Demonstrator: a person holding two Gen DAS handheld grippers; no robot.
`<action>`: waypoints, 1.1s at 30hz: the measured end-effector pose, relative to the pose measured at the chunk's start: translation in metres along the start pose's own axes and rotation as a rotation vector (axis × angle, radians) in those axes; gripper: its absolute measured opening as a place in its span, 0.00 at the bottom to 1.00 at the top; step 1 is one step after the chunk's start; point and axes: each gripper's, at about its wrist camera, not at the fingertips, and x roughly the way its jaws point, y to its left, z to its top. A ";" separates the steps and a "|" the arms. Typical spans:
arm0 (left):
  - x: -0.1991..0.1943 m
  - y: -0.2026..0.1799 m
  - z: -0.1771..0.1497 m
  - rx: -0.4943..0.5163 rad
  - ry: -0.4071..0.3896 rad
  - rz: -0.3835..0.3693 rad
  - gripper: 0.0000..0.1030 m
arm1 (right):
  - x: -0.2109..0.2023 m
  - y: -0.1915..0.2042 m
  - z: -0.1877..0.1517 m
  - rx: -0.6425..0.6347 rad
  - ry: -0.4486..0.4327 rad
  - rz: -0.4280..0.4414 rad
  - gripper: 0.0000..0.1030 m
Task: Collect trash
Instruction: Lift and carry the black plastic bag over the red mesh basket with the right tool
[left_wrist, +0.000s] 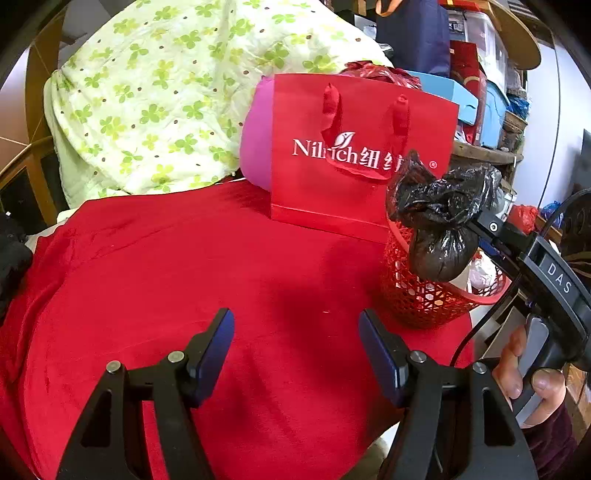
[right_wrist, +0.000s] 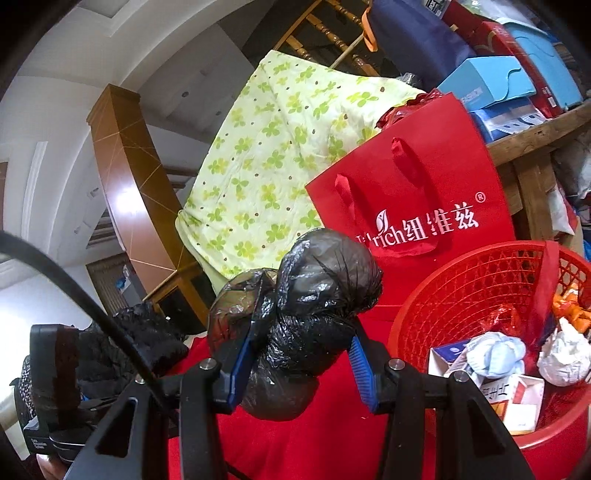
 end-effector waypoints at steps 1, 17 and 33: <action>0.000 -0.002 0.000 0.003 0.001 -0.003 0.68 | -0.002 -0.001 0.000 0.002 -0.006 -0.002 0.49; 0.003 -0.032 0.007 0.051 -0.002 -0.051 0.69 | -0.037 -0.018 0.002 0.036 -0.065 -0.040 0.49; 0.014 -0.041 0.002 0.060 0.019 -0.092 0.69 | -0.048 -0.027 0.001 0.030 -0.081 -0.084 0.49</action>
